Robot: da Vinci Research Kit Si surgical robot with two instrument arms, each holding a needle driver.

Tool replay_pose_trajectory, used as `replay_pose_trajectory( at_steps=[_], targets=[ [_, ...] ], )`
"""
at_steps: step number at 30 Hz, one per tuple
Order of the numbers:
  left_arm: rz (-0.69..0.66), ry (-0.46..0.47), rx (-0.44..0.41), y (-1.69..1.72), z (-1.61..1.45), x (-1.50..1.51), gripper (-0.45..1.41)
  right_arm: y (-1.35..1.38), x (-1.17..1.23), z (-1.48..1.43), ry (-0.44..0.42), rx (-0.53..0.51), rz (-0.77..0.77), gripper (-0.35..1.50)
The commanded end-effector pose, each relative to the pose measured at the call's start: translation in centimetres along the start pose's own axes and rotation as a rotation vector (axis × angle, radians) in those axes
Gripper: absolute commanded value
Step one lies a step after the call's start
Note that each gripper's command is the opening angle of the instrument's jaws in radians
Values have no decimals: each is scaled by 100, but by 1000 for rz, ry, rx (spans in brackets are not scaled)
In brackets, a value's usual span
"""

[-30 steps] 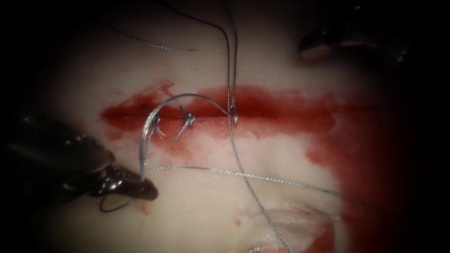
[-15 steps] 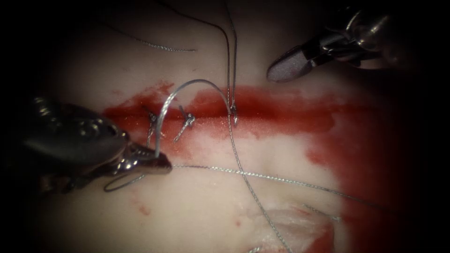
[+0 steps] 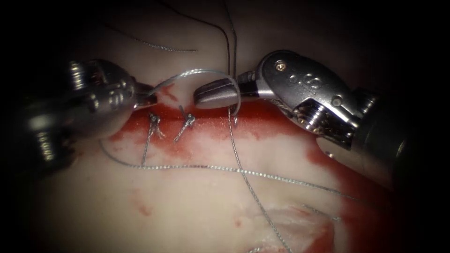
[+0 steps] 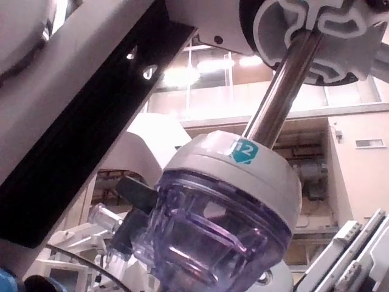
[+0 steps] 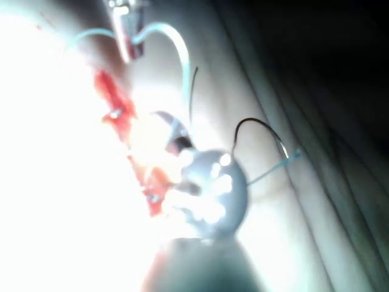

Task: Wound Closure

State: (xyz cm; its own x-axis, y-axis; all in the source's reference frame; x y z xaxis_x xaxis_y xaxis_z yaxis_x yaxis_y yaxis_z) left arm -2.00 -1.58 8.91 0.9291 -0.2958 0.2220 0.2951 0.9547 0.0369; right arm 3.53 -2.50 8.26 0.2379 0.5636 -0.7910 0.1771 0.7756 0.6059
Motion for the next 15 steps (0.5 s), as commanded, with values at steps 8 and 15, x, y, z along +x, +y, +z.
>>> replay_pose_trajectory(
  at_steps=[8,15],
  targets=[
    [-93,107,-130,33,39,-26,-45,-2,5,-7,183,174,270,-35],
    [-127,83,29,9,128,-39,-45,9,6,-20,416,193,520,-35]
  ],
)
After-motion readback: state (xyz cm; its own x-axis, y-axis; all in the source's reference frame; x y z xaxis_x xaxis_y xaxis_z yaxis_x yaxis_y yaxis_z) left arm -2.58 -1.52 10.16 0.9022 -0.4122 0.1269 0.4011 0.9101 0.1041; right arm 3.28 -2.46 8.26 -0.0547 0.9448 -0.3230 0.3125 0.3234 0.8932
